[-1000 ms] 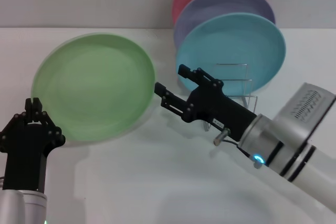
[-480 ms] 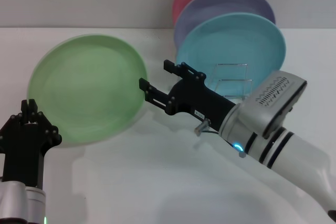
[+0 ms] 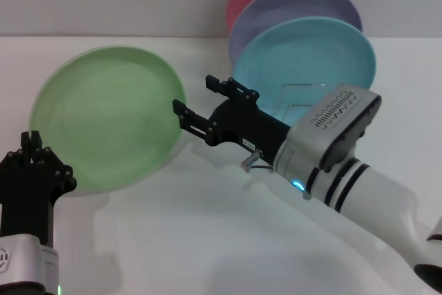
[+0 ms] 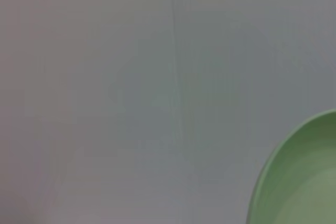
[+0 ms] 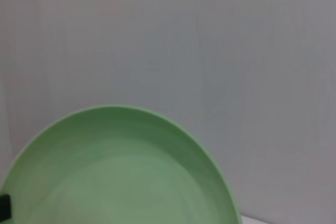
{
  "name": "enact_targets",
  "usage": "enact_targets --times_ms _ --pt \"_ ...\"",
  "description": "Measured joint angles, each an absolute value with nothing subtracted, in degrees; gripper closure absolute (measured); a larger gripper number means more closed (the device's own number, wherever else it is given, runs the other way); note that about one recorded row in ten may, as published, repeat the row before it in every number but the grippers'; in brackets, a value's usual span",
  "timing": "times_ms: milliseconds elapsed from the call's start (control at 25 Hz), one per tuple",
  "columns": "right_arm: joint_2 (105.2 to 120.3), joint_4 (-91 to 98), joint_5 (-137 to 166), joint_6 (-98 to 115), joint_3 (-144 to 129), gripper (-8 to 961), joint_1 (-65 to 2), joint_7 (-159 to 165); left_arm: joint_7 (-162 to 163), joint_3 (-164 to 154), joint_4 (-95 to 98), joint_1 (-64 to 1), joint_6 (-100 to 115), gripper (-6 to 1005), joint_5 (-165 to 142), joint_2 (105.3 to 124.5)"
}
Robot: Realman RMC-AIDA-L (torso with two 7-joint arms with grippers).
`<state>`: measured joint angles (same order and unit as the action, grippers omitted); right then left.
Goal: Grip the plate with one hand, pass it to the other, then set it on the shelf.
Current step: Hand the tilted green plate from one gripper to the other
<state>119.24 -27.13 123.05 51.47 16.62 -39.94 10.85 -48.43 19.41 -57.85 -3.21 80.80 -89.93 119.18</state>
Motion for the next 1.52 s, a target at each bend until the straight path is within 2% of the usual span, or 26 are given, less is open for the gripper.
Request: enact_targets --times_ms 640,1200,1440,1520 --pt "119.66 -28.9 123.0 45.7 20.4 205 -41.7 7.4 -55.7 18.3 -60.9 -4.3 82.7 936 -85.6 119.18" --pt "119.8 -29.0 122.8 44.9 20.5 322 -42.4 7.3 -56.2 16.9 -60.9 -4.5 84.2 929 -85.6 119.18" --pt "119.89 -29.0 122.7 44.9 20.6 544 -42.6 7.3 -56.2 16.4 -60.9 -4.7 84.2 926 -85.7 119.18" --pt "119.89 -29.0 122.6 44.9 20.6 575 -42.8 7.3 -56.2 16.3 -60.9 -4.8 84.2 925 -85.7 119.18"
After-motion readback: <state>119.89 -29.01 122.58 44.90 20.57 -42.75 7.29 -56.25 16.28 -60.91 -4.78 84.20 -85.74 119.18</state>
